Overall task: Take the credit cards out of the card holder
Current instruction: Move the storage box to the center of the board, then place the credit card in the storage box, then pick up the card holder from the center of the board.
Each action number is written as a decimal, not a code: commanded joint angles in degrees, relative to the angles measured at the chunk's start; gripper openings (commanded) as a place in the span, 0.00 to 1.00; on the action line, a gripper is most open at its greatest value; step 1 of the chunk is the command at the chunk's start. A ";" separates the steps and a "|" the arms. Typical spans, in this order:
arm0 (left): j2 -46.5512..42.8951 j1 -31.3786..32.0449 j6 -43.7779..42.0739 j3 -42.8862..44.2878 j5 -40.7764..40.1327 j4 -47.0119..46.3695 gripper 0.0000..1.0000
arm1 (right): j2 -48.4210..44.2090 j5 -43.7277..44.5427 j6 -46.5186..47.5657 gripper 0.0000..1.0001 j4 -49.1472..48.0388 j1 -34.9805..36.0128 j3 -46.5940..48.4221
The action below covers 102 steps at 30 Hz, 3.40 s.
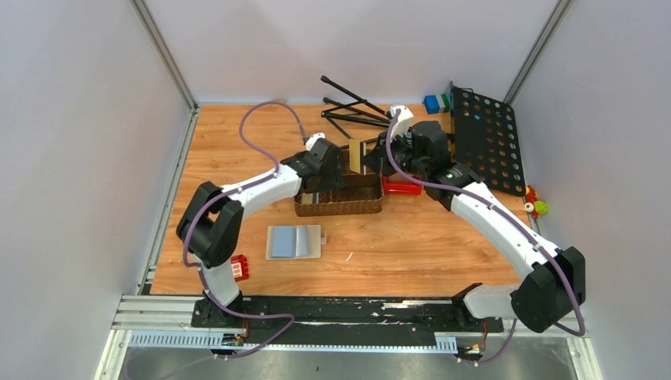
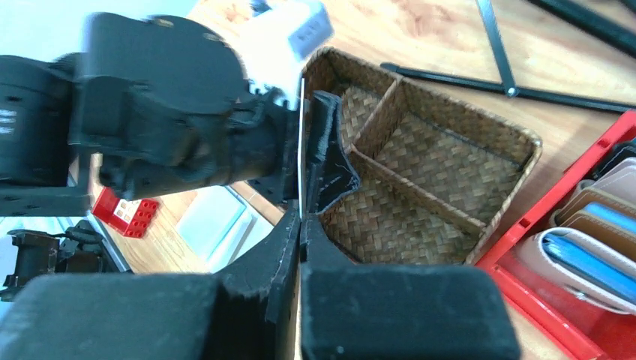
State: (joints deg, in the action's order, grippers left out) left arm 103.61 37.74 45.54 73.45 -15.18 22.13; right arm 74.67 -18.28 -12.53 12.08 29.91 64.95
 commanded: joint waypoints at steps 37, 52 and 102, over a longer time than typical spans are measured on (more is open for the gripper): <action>-45.92 -29.21 -13.85 -30.65 18.26 19.49 0.67 | 26.84 -11.99 -18.63 0.92 5.25 3.54 16.32; -61.20 -29.03 -6.54 -45.34 26.76 6.94 0.66 | -1.28 1.41 -15.37 0.92 -8.86 9.92 -18.77; -47.12 -25.39 -9.25 -51.28 38.87 -6.05 0.52 | 5.19 8.52 -25.41 0.89 -9.28 17.30 -23.53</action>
State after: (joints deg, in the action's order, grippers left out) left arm 58.04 11.60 37.89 22.46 20.18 19.38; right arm 76.90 -15.11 -34.44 8.64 46.85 39.99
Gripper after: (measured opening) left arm 0.552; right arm 0.843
